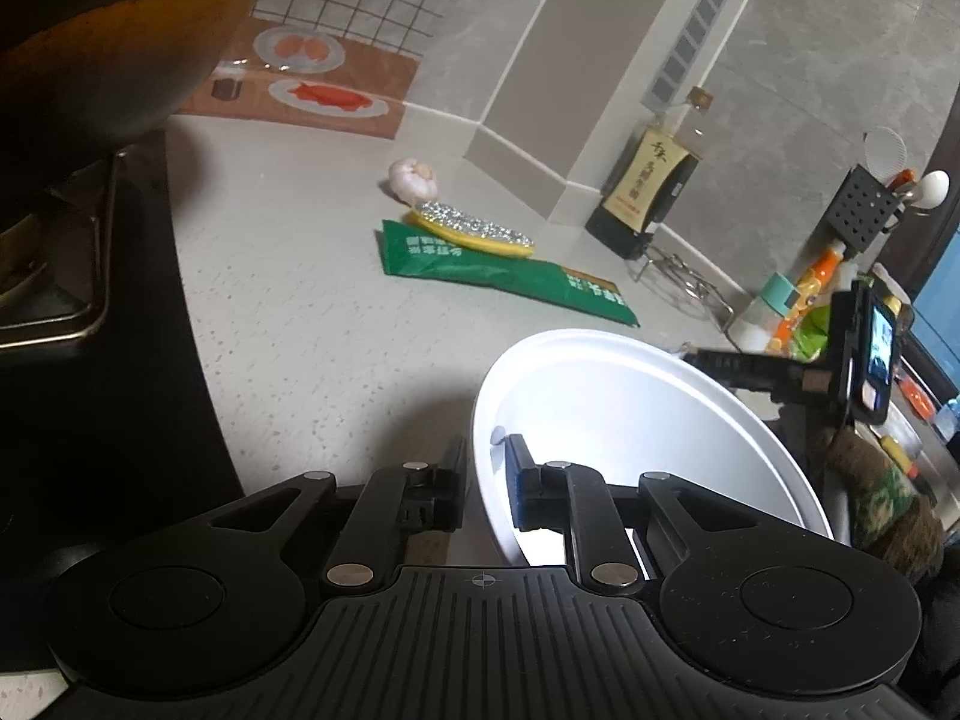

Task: Collect trash
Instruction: 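Grasp the ginger root with the right gripper while the left holds the bowl, then lift the ginger off the tissue with the right gripper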

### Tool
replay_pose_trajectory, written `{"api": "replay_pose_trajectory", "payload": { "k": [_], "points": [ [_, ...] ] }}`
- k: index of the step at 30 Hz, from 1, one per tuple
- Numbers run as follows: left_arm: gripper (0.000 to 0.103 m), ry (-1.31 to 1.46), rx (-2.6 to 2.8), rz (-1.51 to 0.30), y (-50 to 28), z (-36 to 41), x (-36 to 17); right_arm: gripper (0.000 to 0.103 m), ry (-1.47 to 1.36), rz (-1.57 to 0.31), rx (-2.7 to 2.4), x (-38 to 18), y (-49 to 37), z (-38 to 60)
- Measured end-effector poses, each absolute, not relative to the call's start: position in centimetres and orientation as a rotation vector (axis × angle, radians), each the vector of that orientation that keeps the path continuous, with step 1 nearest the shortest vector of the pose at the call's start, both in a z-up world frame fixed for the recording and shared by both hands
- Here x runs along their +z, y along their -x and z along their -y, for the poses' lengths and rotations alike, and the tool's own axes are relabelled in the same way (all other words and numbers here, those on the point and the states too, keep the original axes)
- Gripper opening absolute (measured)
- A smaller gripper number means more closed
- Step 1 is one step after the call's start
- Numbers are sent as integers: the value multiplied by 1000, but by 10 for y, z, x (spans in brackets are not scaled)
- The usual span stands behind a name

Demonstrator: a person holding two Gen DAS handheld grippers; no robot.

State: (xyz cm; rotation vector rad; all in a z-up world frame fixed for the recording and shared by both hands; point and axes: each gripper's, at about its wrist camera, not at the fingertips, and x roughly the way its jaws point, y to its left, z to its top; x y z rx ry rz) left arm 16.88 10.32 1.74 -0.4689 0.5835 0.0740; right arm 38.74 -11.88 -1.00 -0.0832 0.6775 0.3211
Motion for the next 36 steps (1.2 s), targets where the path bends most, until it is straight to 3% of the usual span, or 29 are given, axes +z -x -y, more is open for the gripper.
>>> {"api": "replay_pose_trajectory", "payload": {
  "k": [1,7,14,22,26,36],
  "points": [
    [17,473,72,-582,-169,-104,17,49,124,-647,313,-9,-378,116],
    [16,491,65,-572,-169,-106,18,49,197,-405,320,19,-323,124],
    [16,473,66,-590,-169,-107,17,49,15,-517,471,30,-304,151],
    [15,496,31,-582,-167,-105,13,43,127,-535,523,-6,-270,124],
    [14,471,53,-555,-161,-104,16,50,148,-523,509,-12,-270,119],
    [14,454,79,-524,-154,-105,22,50,145,-556,510,-16,-262,122]
  ]
}}
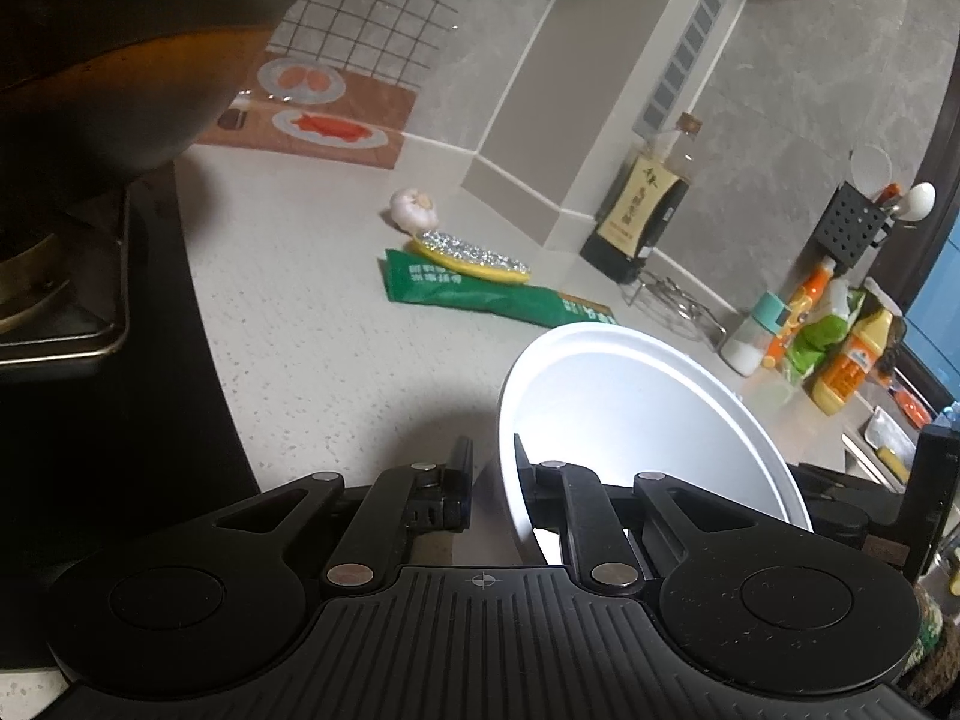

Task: Collect trash
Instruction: 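Lift the ginger off the tissue with the right gripper, then lower the bowl and ginger into the bin while opening both grippers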

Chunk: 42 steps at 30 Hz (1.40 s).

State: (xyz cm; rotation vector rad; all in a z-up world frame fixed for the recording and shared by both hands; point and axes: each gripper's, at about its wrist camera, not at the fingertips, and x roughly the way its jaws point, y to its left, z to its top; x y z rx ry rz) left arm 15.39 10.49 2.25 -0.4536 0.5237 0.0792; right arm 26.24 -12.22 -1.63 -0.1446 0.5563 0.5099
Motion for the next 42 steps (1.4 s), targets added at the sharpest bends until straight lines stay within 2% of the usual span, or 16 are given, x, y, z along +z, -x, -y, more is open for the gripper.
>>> {"api": "replay_pose_trajectory", "payload": {
  "k": [1,3,6,8,9,10,12,20,22,23,24,37,42],
  "points": [
    [14,456,79,-523,-154,-105,22,47,155,-554,509,-16,-260,122],
    [14,464,78,-519,-153,-106,22,24,174,-549,510,-14,-257,120],
    [14,472,79,-514,-151,-107,22,24,181,-549,532,-12,-256,117],
    [14,472,79,-513,-149,-107,23,28,184,-545,530,-12,-256,114],
    [14,473,79,-513,-149,-107,22,37,180,-541,524,-12,-256,114],
    [14,475,80,-513,-148,-108,22,53,172,-529,519,-12,-256,114],
    [14,477,80,-515,-148,-108,22,68,153,-499,506,-10,-256,114],
    [13,479,77,-521,-148,-107,21,69,91,-529,491,-18,-275,97],
    [13,478,77,-521,-148,-107,21,66,95,-528,474,-21,-276,93],
    [13,478,77,-519,-148,-107,21,55,98,-523,476,-21,-275,92],
    [13,480,77,-513,-147,-107,21,37,107,-525,486,-20,-273,92],
    [14,460,67,-380,-132,-104,49,36,6,-414,562,37,-218,128],
    [14,421,-26,-395,-131,-65,52,36,-11,-366,527,42,-181,170]
  ]
}}
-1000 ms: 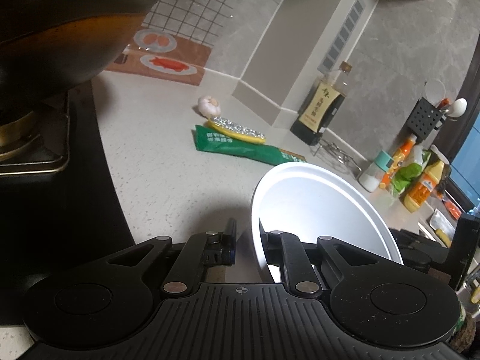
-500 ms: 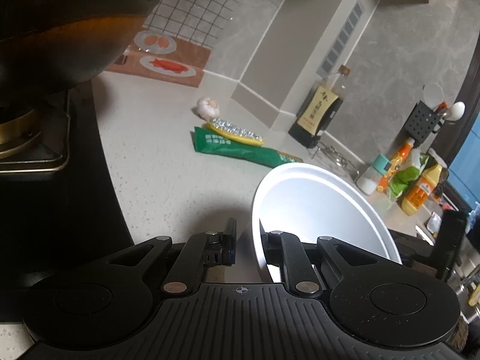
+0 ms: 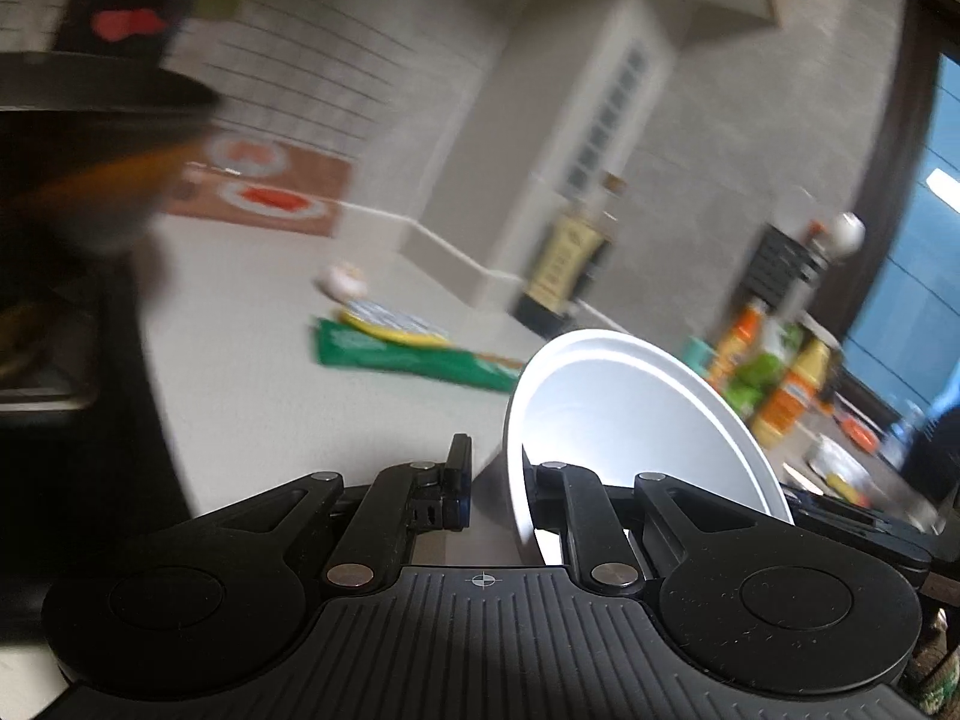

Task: Collect trash
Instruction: 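Lower the bowl and ginger into the bin while opening both grippers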

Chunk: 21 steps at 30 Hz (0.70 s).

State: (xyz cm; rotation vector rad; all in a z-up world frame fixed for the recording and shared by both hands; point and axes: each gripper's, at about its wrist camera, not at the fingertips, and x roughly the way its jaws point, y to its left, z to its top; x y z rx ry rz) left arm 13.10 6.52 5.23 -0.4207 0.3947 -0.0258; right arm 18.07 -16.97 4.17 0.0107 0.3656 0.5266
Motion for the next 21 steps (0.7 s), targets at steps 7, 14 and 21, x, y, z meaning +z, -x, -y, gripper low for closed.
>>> {"api": "replay_pose_trajectory", "payload": {
  "k": [7,14,21],
  "points": [
    [14,329,-283,-589,-164,34,-3,36,59,-441,256,-8,-144,255],
    [14,261,-308,-965,-230,118,-136,36,34,-554,33,-75,-109,333],
    [15,239,-212,-1247,-285,178,-273,36,-129,-717,-32,-148,-88,377]
  ]
}}
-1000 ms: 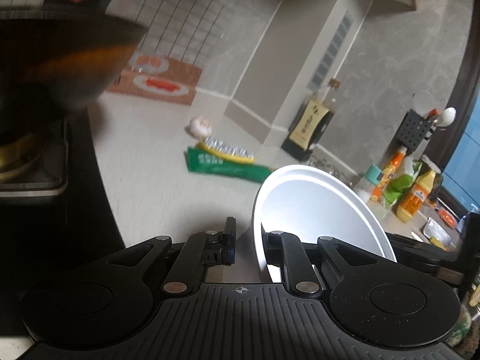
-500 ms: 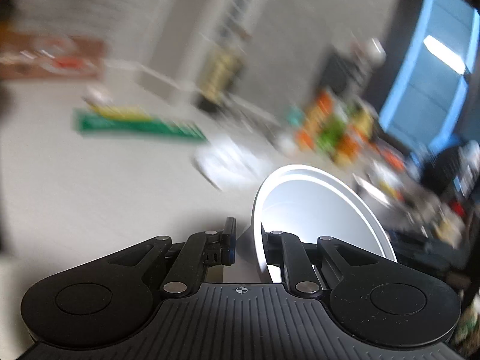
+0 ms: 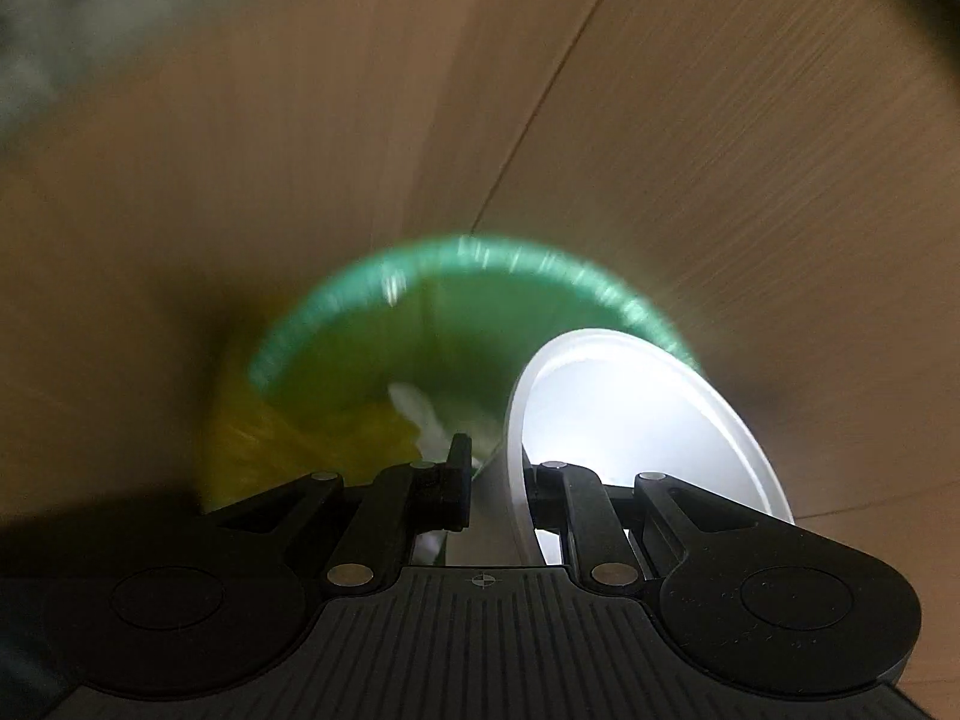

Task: Collect trash
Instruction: 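Lower the bowl and ginger into the bin while opening both grippers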

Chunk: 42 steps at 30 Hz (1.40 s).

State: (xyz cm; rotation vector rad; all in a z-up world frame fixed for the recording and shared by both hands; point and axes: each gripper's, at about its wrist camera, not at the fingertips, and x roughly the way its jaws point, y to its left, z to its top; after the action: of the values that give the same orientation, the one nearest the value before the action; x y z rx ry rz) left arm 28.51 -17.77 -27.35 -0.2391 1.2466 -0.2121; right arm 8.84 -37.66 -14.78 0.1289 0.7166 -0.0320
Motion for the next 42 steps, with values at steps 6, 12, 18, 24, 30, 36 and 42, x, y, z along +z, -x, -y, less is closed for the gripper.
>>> {"api": "replay_pose_trajectory", "payload": {
  "k": [6,12,18,24,30,36,42],
  "points": [
    [27,244,-146,-1271,-305,206,-349,36,-189,-788,-62,-181,-89,399],
    [28,183,-128,-1302,-314,210,-391,36,-207,-821,-60,-198,-95,406],
    [26,281,-224,-1165,-334,206,-379,36,-219,-877,-47,-217,-109,400],
    [26,69,-285,-1170,-342,208,-375,36,-187,-902,-15,-225,-123,381],
    [26,193,-363,-1185,-325,181,-337,36,-164,-951,50,-241,-139,357],
    [26,224,-452,-1102,-261,151,-270,36,-244,-1052,162,-269,-168,325],
    [26,330,-370,-1033,-231,113,-240,54,-313,-1023,174,-257,-192,309]
  ]
}}
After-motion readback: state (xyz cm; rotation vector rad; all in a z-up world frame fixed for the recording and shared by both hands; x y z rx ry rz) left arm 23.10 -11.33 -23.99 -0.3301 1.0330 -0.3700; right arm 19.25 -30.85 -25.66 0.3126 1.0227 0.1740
